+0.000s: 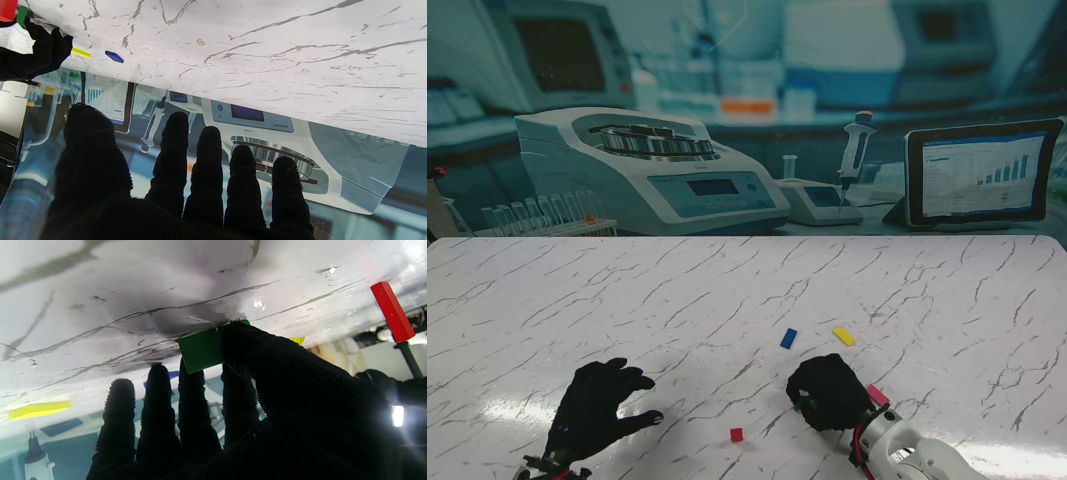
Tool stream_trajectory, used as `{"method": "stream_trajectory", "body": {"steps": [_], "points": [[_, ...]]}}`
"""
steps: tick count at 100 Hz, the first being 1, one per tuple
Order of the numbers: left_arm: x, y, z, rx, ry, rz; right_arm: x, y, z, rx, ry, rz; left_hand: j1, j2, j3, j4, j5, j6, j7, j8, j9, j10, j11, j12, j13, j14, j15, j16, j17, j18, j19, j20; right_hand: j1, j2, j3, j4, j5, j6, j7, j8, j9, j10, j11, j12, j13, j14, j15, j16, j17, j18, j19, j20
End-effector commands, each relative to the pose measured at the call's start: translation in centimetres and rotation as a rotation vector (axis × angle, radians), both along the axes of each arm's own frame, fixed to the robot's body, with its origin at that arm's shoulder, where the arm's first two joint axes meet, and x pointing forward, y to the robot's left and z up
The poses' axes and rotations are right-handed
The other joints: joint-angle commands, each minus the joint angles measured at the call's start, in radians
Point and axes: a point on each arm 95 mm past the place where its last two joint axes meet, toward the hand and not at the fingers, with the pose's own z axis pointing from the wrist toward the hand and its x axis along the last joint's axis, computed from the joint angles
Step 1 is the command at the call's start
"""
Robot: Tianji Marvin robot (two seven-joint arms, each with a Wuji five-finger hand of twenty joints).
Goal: Arrange dominoes in a row
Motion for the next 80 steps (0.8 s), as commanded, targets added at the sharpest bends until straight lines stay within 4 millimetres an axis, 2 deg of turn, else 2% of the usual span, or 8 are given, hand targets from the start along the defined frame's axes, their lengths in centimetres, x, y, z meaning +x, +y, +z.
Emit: {"method": "stream_trajectory", "body": {"steps": [1,26,50,57,69,80], "points": [[-0.4,-0.3,-0.3,-0.017,0.015,-0.019,-0.6,0.5,-0.3,0.011,0.005,-0.002,0.008,0.024,-0.008,-0.001,0.008,-0.009,0.001,0.014,0.017,-0.001,0.014,0.012,0.017,-0.017,0.004,0.014,-0.006,0.009,0.032,0.021,-0.021,-0.016,0.021,0.030,0.031,-0.007,0.000,0.029,-0.043,0.029,-0.016,-0.017,-0.019,0.025,0.003,0.008,-0.020,0.104,-0.016,0.016],[-0.4,-0.3,-0.3,-0.019,0.014,-0.019,-0.4,0.8,0.6,0.027,-0.034,-0.021,0.006,0.024,-0.008,-0.001,0.008,-0.007,0.001,0.015,0.016,0.002,0.014,0.013,0.017,-0.014,0.003,0.014,-0.006,0.012,0.034,0.022,-0.028,-0.041,0.028,0.020,0.052,-0.049,-0.022,0.022,-0.081,0.044,-0.043,-0.025,-0.064,0.031,-0.016,0.001,-0.044,0.104,-0.021,0.024],[-0.4,-0.3,-0.3,-0.020,0.013,-0.019,-0.4,0.9,1.3,0.036,-0.057,-0.028,0.005,0.025,-0.008,-0.001,0.007,-0.008,-0.001,0.015,0.015,0.003,0.014,0.013,0.019,-0.015,0.003,0.016,-0.006,0.013,0.035,0.022,-0.031,-0.061,0.045,0.002,0.064,-0.060,-0.029,0.011,-0.098,0.049,-0.042,-0.019,-0.093,0.030,0.002,0.006,-0.057,0.089,0.004,0.038],[-0.4,-0.3,-0.3,-0.020,0.014,-0.019,-0.4,1.0,1.5,0.043,-0.062,-0.031,0.004,0.025,-0.008,-0.001,0.007,-0.010,-0.001,0.015,0.016,0.001,0.015,0.013,0.018,-0.016,0.002,0.016,-0.006,0.013,0.036,0.023,-0.031,-0.064,0.052,-0.006,0.065,-0.059,-0.026,0.008,-0.101,0.044,0.017,0.024,-0.095,0.028,0.070,0.038,-0.061,0.078,0.027,0.042],[-0.4,-0.3,-0.3,-0.019,0.013,-0.019,-0.4,1.1,1.7,0.059,-0.071,-0.035,0.004,0.024,-0.008,-0.001,0.007,-0.008,-0.001,0.015,0.017,0.002,0.014,0.013,0.020,-0.014,0.003,0.016,-0.008,0.015,0.036,0.023,-0.028,-0.065,0.054,-0.007,0.064,-0.051,-0.022,0.004,-0.054,0.013,0.183,0.183,-0.058,0.021,0.255,0.149,-0.043,0.065,0.109,0.055],[-0.4,-0.3,-0.3,-0.019,0.014,-0.019,-0.5,1.2,1.9,0.074,-0.072,-0.038,0.005,0.025,-0.008,-0.001,0.008,-0.007,-0.001,0.015,0.018,0.001,0.015,0.014,0.021,-0.013,0.003,0.017,-0.007,0.019,0.037,0.024,-0.021,-0.047,0.049,-0.002,0.050,-0.038,-0.013,0.010,0.031,0.006,0.226,0.269,0.008,0.017,0.318,0.196,-0.010,0.072,0.152,0.056]]}}
